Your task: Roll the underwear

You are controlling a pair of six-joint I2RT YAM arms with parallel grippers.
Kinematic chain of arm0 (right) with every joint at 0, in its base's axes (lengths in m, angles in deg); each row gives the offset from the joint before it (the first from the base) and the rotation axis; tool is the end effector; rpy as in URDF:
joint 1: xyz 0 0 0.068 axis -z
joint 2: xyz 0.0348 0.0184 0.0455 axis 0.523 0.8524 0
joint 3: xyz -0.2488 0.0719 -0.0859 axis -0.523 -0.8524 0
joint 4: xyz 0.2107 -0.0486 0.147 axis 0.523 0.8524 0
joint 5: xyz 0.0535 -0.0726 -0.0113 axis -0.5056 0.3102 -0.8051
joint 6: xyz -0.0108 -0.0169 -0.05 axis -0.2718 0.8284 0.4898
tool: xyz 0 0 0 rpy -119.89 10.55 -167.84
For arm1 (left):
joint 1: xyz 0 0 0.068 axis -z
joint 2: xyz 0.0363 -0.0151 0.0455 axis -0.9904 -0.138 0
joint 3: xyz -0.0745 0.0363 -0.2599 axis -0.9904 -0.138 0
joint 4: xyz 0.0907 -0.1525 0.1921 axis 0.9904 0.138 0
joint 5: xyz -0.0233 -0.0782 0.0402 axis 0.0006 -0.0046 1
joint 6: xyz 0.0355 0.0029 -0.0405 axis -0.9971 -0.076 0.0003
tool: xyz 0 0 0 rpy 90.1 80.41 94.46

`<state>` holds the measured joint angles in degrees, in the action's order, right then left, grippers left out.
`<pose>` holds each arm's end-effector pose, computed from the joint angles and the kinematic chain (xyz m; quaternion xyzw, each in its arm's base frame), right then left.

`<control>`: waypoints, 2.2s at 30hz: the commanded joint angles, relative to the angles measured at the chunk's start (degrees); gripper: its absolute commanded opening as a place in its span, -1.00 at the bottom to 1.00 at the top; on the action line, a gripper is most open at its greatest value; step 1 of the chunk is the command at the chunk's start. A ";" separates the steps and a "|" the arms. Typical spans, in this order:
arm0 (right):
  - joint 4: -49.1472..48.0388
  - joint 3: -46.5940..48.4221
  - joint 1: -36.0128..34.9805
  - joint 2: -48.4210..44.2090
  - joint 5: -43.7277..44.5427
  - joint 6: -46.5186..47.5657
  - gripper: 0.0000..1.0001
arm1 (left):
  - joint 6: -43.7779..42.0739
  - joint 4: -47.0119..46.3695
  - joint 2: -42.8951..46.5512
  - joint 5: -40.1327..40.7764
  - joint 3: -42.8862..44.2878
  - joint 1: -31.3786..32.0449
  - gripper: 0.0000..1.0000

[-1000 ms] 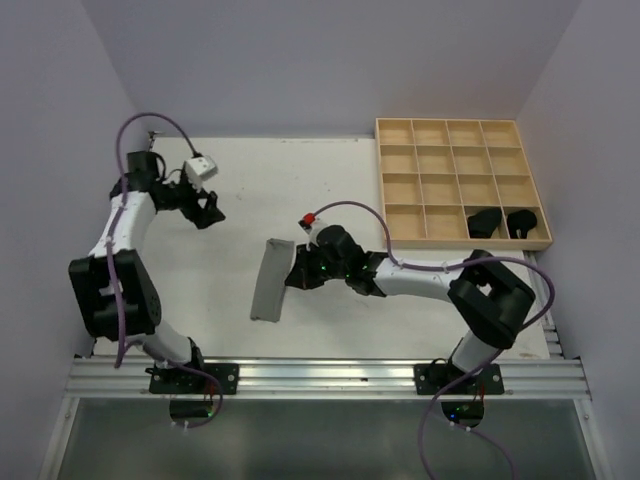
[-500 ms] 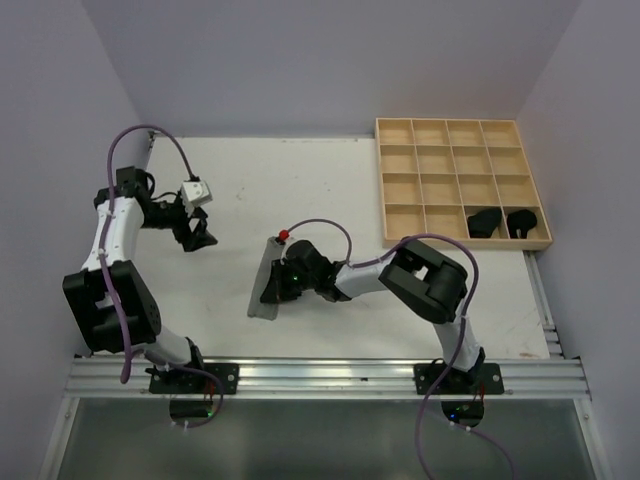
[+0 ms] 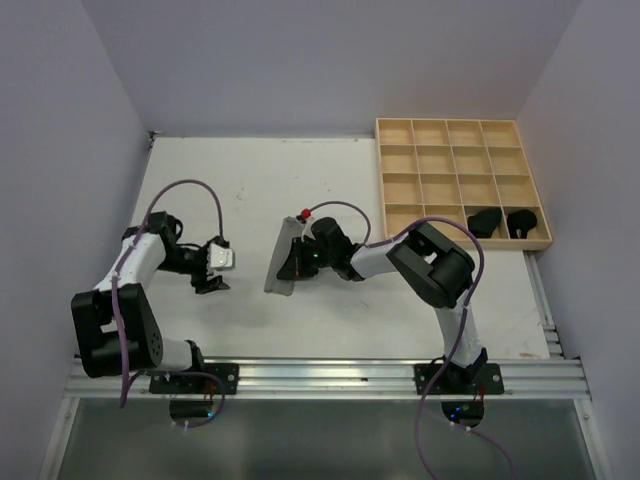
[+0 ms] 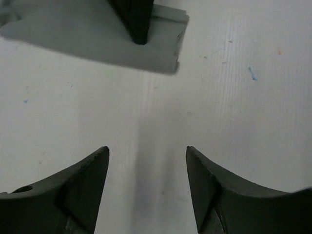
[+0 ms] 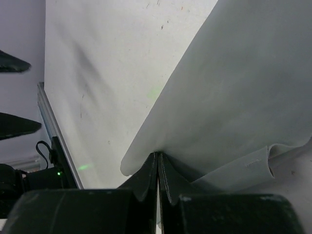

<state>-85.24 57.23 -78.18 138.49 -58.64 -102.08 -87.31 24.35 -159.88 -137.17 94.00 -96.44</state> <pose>0.2752 0.3127 0.1060 -0.1006 0.8567 0.4694 0.1886 0.2155 0.0267 0.2061 0.5929 0.6818 -0.2459 0.3509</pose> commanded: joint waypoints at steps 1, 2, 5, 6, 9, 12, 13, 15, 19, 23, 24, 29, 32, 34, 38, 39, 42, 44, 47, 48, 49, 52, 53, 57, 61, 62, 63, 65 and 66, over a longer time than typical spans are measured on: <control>5.72 -0.26 -0.37 1.70 -4.14 5.72 -0.92 | -5.50 -5.58 4.01 1.24 -4.72 7.56 0.34; 4.06 -0.61 -0.37 1.79 -4.94 5.37 -0.92 | -4.62 -8.04 5.07 1.87 -6.39 9.69 0.32; 2.99 -1.14 -0.37 2.14 -6.44 4.84 -0.91 | -1.80 -23.65 10.25 3.19 -14.03 17.26 0.21; 2.64 -1.49 -0.28 2.14 -6.53 4.58 -0.91 | -2.84 -25.97 11.14 3.71 -17.36 18.66 0.13; 1.85 -1.93 -0.37 2.58 -7.76 4.05 -0.91 | -6.88 -30.11 12.29 4.86 -21.24 22.62 0.07; 0.88 -2.02 -0.37 3.72 -8.90 3.44 -0.91 | -11.98 -30.56 10.89 5.92 -22.22 25.09 0.00; 0.70 -2.11 -0.28 3.89 -9.08 3.35 -0.91 | -13.21 -30.65 9.84 6.26 -22.14 25.70 -0.03; -0.09 -2.20 -0.37 4.60 -9.61 2.65 -0.91 | -14.10 -31.61 8.86 6.53 -22.14 26.32 -0.06; -1.93 -2.64 -0.28 5.56 -10.57 1.24 -0.91 | -14.19 -34.34 7.37 7.40 -22.66 27.90 -0.10; -3.42 -3.25 -0.28 6.44 -10.93 0.44 -0.91 | -15.59 -33.99 4.65 9.78 -22.49 29.22 -0.28; -3.60 -3.34 -0.28 6.79 -11.02 0.10 -0.91 | -16.12 -33.82 4.03 10.31 -22.40 29.40 -0.46; -5.18 -4.30 -0.28 7.06 -10.75 -1.14 -0.91 | -16.91 -33.20 2.62 11.45 -23.01 30.37 -0.74; -5.19 -4.74 -0.28 6.88 -10.49 -1.23 -0.92 | -16.91 -31.02 3.58 11.37 -23.11 30.45 -0.83; -5.36 -5.01 -0.28 6.45 -10.49 -1.31 -0.92 | -15.78 -29.51 4.28 11.02 -22.75 30.45 -0.95; -5.89 -6.76 -0.28 2.16 -9.96 -0.79 -0.90 | -13.67 -22.50 4.20 10.14 -19.51 30.37 -1.00; -5.37 -6.94 -0.19 0.83 -9.09 0.17 -0.89 | -13.31 -20.82 4.11 9.79 -18.80 30.37 -1.00; -1.68 -6.60 -0.02 -5.04 -6.90 2.89 -0.85 | -13.92 -15.72 3.24 8.29 -16.95 30.37 -1.00; 2.17 -4.15 0.16 -7.08 -6.10 4.04 -0.82 | -13.05 -14.22 3.15 7.59 -15.90 30.37 -1.00; 5.87 -0.46 0.34 -7.97 -5.74 5.80 -0.80 | -11.21 -12.46 1.66 6.54 -13.71 30.28 -1.00; 7.37 0.69 0.34 -7.10 -5.83 6.41 -0.80 | -8.50 -12.37 1.22 6.27 -13.00 30.37 -1.00; 8.69 1.66 0.42 -6.48 -6.09 6.94 -0.80 | -7.87 -12.02 -0.09 6.01 -12.21 30.37 -1.00; 10.89 3.25 0.34 -4.29 -6.71 8.18 -0.80 | -5.32 -10.18 -2.47 4.87 -9.40 30.10 -1.00; 11.59 3.43 0.25 -3.76 -7.58 8.44 -0.80 | -5.14 -9.13 -3.09 4.51 -8.17 30.02 -1.00; 11.69 2.02 -0.37 -1.56 -8.47 9.58 -0.80 | 0.38 -7.10 -6.69 2.49 -4.13 28.97 -1.00; 11.69 0.79 -0.72 0.82 -9.08 10.64 -0.81 | 4.97 -2.81 -14.33 -1.11 2.55 26.42 -1.00; 11.34 0.44 -0.72 1.60 -9.17 10.81 -0.81 | 5.58 -0.18 -15.82 -1.90 5.61 25.54 -1.00; 10.90 0.35 -0.72 1.87 -9.34 10.73 -0.81 | 6.63 1.15 -18.88 -2.51 7.12 23.88 -1.00; 10.72 0.53 -0.81 2.57 -9.43 10.81 -0.81 | 6.38 5.62 -21.89 -5.24 11.41 22.11 -1.00; 10.64 0.70 -0.72 2.75 -9.52 10.90 -0.81 | 7.42 6.61 -24.69 -7.16 12.83 20.37 -1.00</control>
<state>-77.35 58.91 -78.43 138.25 -69.02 -93.86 -83.55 22.93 -180.32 -136.58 101.67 -72.68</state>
